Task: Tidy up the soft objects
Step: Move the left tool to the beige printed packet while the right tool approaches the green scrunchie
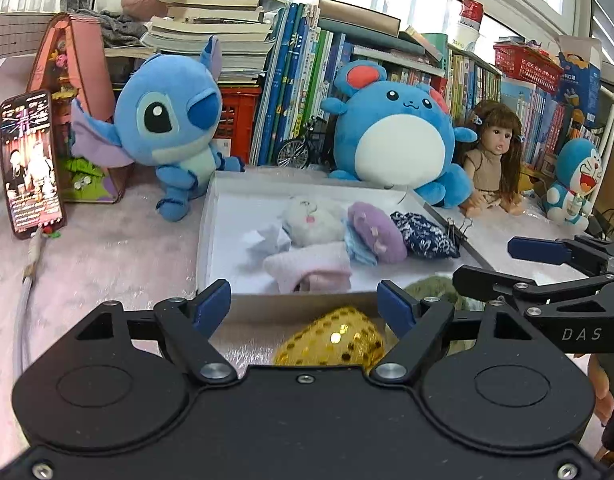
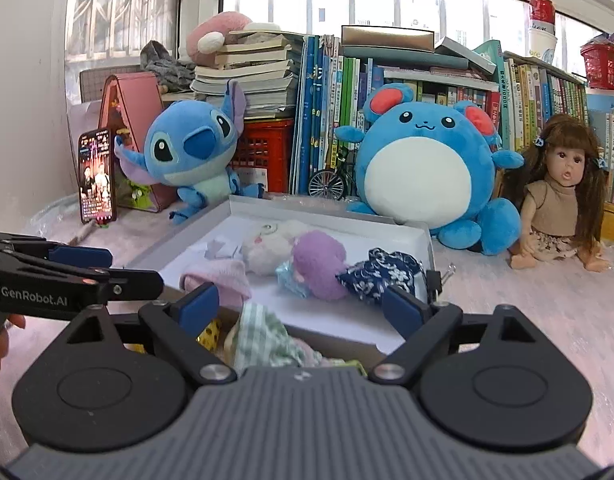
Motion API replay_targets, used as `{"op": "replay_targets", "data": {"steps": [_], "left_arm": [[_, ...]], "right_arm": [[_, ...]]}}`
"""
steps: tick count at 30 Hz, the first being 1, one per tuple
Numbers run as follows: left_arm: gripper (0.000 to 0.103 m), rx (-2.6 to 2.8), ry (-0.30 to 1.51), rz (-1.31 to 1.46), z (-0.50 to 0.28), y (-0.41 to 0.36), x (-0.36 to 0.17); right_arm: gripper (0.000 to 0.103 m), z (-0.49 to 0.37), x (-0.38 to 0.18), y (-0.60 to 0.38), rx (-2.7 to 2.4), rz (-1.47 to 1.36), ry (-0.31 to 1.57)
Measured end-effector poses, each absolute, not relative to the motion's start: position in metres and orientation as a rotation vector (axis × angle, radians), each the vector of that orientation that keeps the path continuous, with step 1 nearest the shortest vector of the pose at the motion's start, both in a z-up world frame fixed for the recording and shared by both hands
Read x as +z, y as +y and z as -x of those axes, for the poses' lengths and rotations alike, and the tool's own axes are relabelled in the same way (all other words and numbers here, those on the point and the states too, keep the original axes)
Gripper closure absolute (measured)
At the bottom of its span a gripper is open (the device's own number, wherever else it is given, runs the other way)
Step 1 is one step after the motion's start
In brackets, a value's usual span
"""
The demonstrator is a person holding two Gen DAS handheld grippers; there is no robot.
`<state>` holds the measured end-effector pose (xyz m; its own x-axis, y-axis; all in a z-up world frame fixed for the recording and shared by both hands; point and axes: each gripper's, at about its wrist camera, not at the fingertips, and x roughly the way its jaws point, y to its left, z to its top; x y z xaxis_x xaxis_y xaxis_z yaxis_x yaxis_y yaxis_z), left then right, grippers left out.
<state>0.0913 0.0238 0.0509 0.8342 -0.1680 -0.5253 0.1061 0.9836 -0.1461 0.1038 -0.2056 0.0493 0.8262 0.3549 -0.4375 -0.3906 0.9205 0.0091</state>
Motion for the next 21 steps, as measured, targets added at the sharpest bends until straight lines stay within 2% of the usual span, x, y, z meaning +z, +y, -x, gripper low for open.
{"op": "replay_targets", "data": {"steps": [21], "left_arm": [[0.024, -0.078, 0.583, 0.066, -0.056, 0.034, 0.022]], "right_arm": [[0.007, -0.071, 0.019, -0.209, 0.338, 0.157, 0.446]]}}
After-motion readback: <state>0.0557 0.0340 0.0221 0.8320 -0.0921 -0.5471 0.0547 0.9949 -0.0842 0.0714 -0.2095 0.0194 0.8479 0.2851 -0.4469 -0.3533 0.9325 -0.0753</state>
